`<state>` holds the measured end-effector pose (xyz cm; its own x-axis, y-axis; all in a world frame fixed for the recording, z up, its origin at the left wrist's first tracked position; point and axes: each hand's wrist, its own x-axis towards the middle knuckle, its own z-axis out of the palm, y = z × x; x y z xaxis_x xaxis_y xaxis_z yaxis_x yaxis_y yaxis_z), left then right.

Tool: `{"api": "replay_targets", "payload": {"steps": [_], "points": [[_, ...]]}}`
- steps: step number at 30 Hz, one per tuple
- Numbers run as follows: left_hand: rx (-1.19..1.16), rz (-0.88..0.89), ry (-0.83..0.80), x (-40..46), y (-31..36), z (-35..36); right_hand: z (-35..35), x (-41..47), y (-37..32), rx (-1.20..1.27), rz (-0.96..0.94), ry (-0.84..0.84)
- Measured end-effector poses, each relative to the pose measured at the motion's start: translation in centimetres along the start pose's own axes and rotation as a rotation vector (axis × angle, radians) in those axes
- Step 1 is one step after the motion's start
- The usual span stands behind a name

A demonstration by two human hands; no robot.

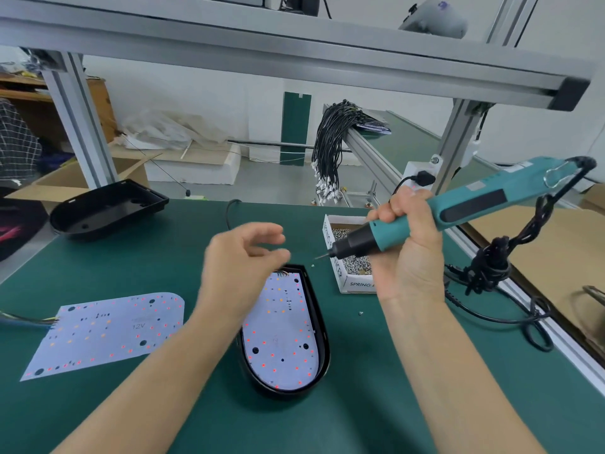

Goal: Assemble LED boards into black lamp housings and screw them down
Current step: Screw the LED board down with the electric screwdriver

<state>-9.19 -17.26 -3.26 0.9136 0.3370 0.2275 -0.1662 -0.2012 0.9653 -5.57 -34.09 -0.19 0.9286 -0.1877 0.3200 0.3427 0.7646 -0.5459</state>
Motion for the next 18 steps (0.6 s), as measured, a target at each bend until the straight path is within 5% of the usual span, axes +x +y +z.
{"api": "replay_targets", "payload": {"steps": [4,12,18], "points": [[0.531,-0.007,0.096,0.8,-1.3,-2.1,-1.0,-0.2,1.9,-0.118,0.025,0.005],[0.413,-0.393,-0.115,-0.4,-3.1,-1.3,-2.5,0.0,5.8,-0.369,0.024,0.01],[0.4,-0.413,-0.168,0.0,-3.3,-1.3,-2.7,0.4,6.4,-0.435,0.042,0.011]]}}
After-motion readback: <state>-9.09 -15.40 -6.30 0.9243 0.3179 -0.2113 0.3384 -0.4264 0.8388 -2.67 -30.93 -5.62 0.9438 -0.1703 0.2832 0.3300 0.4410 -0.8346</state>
